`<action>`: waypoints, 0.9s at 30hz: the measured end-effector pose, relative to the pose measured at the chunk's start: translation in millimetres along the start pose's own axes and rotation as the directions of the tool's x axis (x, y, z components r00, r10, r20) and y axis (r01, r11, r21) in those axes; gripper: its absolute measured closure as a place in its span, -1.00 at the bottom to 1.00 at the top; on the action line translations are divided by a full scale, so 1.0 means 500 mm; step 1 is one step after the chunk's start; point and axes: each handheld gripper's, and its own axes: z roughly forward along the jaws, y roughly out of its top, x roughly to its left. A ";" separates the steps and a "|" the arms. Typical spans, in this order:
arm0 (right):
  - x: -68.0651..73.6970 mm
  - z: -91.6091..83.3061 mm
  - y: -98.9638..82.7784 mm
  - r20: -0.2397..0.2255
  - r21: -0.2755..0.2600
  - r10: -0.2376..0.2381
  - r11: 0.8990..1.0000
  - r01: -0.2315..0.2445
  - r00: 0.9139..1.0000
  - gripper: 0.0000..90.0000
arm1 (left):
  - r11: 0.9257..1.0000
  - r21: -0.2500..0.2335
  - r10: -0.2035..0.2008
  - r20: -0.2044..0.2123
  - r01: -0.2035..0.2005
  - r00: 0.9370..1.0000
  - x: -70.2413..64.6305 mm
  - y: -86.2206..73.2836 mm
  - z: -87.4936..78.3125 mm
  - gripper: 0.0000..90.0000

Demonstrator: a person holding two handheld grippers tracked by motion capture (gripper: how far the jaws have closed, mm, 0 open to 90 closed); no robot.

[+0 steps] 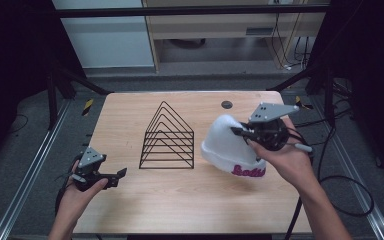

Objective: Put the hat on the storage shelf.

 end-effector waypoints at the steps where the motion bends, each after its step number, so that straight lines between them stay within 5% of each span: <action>1: -0.005 -0.003 0.009 0.004 -0.006 0.001 1.000 -0.001 1.000 0.82 | 1.000 -0.006 0.004 0.004 -0.004 1.000 0.001 0.011 -0.005 -0.83; 7: -0.047 -0.020 0.090 0.002 -0.078 0.008 0.997 -0.008 1.000 0.82 | 0.998 -0.048 0.037 0.018 -0.036 0.999 0.005 0.076 -0.023 -0.83; 15: -0.061 -0.023 0.172 0.028 -0.120 -0.014 0.993 0.018 0.999 0.82 | 0.993 -0.094 0.071 0.037 -0.067 0.997 0.004 0.156 -0.041 -0.83; 27: -0.059 0.014 0.267 0.020 -0.173 -0.039 0.984 0.042 0.999 0.82 | 0.988 -0.138 0.086 0.073 -0.075 0.994 0.002 0.207 -0.051 -0.82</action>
